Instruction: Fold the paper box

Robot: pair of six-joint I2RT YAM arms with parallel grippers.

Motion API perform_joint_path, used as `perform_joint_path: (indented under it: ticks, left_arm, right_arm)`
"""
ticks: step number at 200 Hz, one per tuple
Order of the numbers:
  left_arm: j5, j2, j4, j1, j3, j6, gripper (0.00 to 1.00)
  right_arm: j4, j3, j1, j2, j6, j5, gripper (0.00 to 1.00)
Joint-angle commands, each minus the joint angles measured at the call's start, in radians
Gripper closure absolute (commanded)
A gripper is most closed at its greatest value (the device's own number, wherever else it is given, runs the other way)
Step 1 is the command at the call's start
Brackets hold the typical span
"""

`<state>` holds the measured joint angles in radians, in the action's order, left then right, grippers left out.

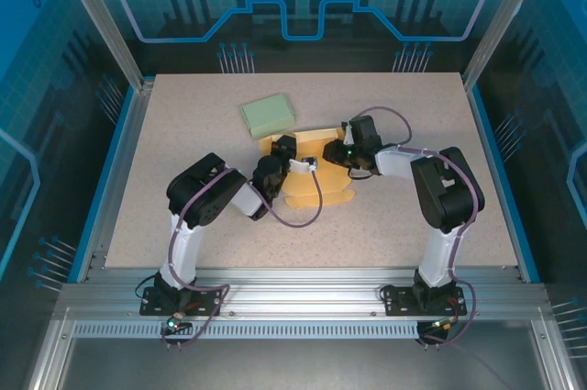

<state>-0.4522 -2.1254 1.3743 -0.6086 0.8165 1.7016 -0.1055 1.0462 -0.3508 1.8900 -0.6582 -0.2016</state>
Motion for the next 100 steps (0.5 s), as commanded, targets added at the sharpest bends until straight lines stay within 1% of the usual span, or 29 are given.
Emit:
perform_joint_path:
  ticks: [1,26,42,57,81,92,100]
  left_arm:
    - [0.016,-0.019,-0.001,-0.012,0.006,0.008,1.00]
    - [0.021,-0.022,0.012,-0.010,0.004,0.015,1.00]
    - [0.026,-0.024,0.023,-0.009,0.000,0.017,1.00]
    - [0.029,-0.025,0.025,-0.007,0.001,0.019,1.00]
    - [0.037,-0.027,0.025,-0.006,-0.002,0.019,1.00]
    - [0.038,-0.026,0.025,-0.006,0.001,0.019,1.00]
    - [0.038,-0.025,0.025,-0.005,0.002,0.019,1.00]
  right_arm:
    - [0.077,-0.036,-0.008,-0.084,0.024,0.026,0.69]
    - [0.170,-0.063,-0.003,-0.216,0.100,0.040,0.66]
    - [0.216,-0.095,0.002,-0.315,0.152,0.066,0.59]
    - [0.236,-0.125,0.023,-0.392,0.207,0.060,0.57]
    - [0.236,-0.161,0.094,-0.473,0.249,0.060,0.54]
    - [0.243,-0.155,0.146,-0.480,0.245,0.059,0.54]
    - [0.251,-0.141,0.186,-0.471,0.233,0.059,0.57]
